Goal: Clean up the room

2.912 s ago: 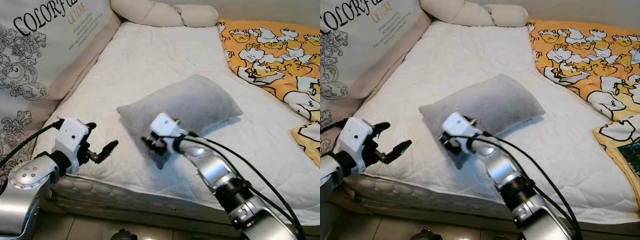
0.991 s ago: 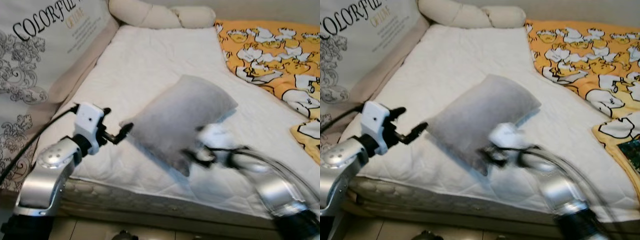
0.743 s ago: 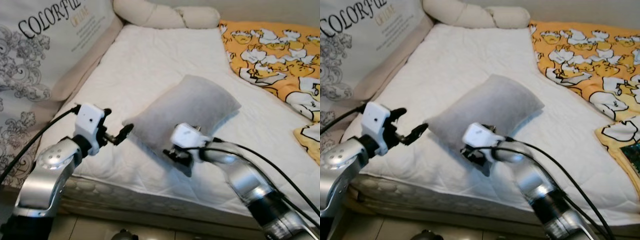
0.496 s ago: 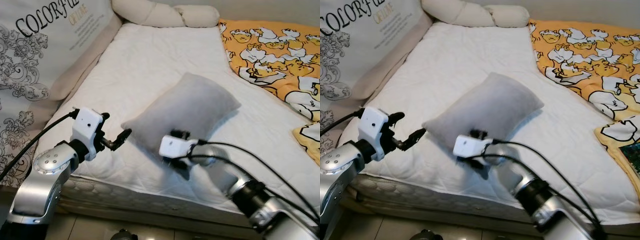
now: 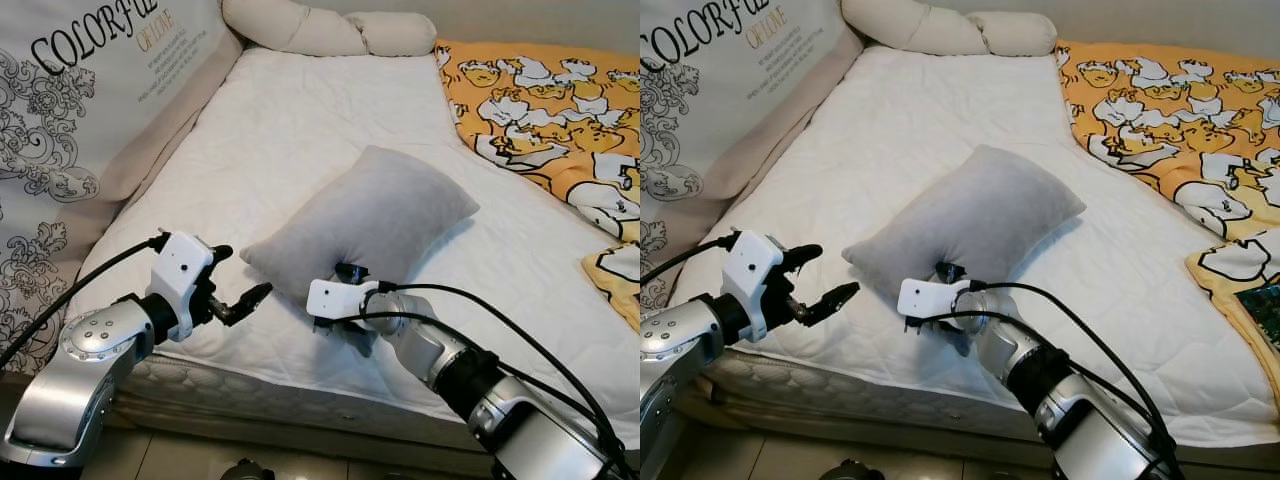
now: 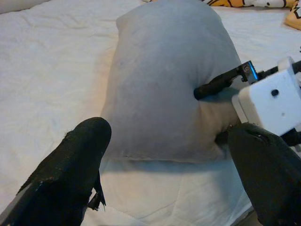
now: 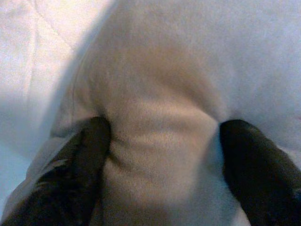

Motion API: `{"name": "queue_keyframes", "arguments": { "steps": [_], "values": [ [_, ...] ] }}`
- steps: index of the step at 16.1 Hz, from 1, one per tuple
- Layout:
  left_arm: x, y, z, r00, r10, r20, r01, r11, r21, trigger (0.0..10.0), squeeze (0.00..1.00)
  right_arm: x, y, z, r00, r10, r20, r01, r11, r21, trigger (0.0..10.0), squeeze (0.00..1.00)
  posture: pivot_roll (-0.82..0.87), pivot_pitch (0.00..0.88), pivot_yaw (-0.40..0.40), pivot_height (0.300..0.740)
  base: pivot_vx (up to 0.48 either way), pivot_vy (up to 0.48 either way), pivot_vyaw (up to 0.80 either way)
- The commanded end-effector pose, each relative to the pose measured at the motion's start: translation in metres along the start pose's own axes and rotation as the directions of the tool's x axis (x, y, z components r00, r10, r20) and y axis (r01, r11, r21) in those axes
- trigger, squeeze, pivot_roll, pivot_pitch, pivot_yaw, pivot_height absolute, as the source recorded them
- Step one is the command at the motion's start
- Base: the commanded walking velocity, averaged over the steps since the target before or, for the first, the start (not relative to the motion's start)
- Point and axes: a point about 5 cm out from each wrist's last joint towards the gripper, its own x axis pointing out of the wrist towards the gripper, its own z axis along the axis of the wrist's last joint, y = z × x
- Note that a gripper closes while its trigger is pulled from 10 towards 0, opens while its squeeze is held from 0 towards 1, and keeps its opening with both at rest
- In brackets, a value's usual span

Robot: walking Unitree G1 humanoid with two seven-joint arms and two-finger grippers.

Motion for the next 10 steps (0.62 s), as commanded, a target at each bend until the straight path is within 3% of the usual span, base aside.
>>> {"name": "queue_keyframes", "arguments": {
  "steps": [1,8,10],
  "values": [
    [0.0,-0.002,0.004,1.0,-0.015,-0.001,0.015,1.0,0.019,10.0,0.0,0.0,-0.002,-0.008,1.0,-0.007,-0.022,0.007,1.0,0.021,0.0,0.0,-0.02,0.045,0.007,0.74,0.0,0.0,0.0],
    [-0.001,0.0,0.003,1.0,0.01,0.001,-0.01,1.0,0.02,10.0,0.0,0.001,-0.009,-0.007,0.999,-0.037,0.02,0.035,0.997,0.067,0.0,0.0,-0.02,0.047,0.0,0.74,0.0,0.0,0.0],
    [-0.002,0.002,0.004,1.0,0.028,0.009,-0.028,0.999,0.021,10.0,0.0,0.0,-0.016,0.002,0.993,-0.075,0.092,0.067,0.993,0.093,0.0,0.0,-0.02,0.046,0.0,0.74,0.0,0.0,0.0]
  ]
}}
